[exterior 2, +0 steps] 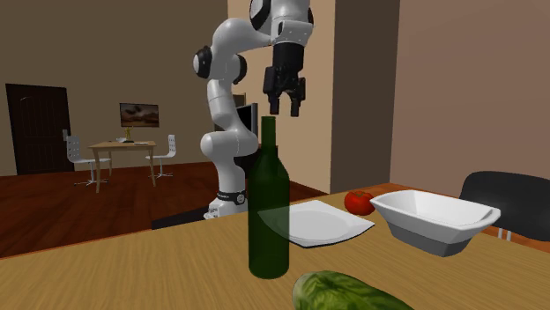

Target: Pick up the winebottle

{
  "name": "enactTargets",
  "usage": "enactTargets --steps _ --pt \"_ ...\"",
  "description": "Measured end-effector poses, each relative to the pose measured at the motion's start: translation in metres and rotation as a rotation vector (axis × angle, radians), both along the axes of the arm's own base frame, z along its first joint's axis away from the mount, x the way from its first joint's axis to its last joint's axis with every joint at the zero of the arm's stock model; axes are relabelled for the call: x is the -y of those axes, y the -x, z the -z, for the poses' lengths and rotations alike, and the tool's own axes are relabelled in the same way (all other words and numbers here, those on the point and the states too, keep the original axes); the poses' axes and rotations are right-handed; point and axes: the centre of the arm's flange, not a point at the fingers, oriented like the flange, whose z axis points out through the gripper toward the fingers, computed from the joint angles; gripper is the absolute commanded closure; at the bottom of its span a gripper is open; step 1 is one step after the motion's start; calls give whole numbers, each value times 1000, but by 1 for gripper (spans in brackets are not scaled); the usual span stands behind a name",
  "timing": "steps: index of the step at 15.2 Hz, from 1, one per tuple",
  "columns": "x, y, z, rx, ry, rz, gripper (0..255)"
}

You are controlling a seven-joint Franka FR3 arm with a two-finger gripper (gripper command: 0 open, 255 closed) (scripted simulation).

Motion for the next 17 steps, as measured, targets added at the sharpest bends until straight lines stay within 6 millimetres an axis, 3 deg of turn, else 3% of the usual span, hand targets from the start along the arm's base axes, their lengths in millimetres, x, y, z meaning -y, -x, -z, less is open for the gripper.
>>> enactTargets --steps 8,16,17 --pt "106 -48 -4 -47 -39 59 0" --pt "114 -52 32 -52 -43 64 0" --pt "114 -53 34 -52 -43 64 255"
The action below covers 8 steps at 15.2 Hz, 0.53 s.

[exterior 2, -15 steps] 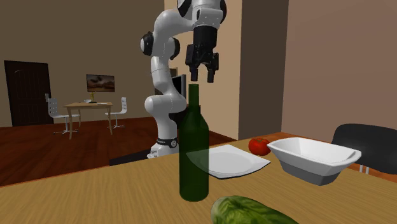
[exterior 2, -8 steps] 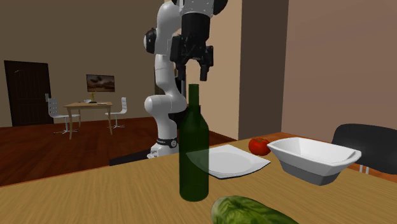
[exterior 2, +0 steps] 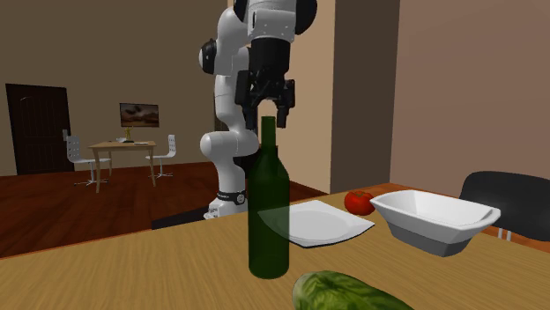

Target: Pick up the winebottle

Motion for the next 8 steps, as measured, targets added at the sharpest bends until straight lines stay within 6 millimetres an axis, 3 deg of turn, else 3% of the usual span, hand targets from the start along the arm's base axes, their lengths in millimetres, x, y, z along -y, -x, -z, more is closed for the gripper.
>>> enactTargets --steps 8 --pt "0 -1 1 3 1 0 255"
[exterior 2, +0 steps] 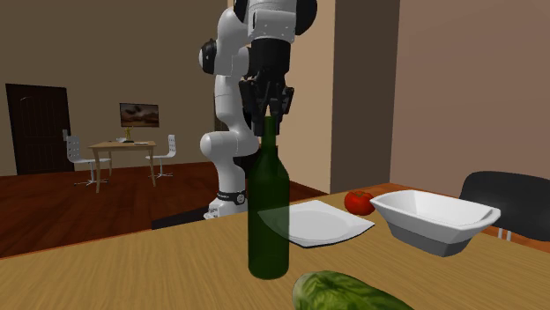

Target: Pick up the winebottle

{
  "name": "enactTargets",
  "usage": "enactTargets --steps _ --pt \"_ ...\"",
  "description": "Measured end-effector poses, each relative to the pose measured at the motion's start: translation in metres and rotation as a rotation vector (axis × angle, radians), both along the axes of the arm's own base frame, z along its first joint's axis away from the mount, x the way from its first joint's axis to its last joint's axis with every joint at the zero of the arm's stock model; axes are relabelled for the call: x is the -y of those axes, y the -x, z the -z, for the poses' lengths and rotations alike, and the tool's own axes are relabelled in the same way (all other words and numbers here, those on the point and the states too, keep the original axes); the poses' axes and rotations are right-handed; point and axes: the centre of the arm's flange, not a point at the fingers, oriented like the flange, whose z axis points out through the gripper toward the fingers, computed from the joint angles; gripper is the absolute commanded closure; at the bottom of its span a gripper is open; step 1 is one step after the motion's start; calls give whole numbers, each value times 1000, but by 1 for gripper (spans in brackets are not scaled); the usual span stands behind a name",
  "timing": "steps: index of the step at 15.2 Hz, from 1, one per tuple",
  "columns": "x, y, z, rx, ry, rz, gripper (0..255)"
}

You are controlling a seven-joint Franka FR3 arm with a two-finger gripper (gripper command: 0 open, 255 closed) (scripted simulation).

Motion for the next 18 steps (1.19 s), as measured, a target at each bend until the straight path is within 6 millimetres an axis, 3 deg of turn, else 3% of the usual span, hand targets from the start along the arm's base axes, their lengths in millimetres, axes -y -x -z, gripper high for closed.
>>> enactTargets --steps 5,18 --pt "0 1 -10 -3 -1 0 255" --pt "0 1 -76 -3 -1 -1 255"
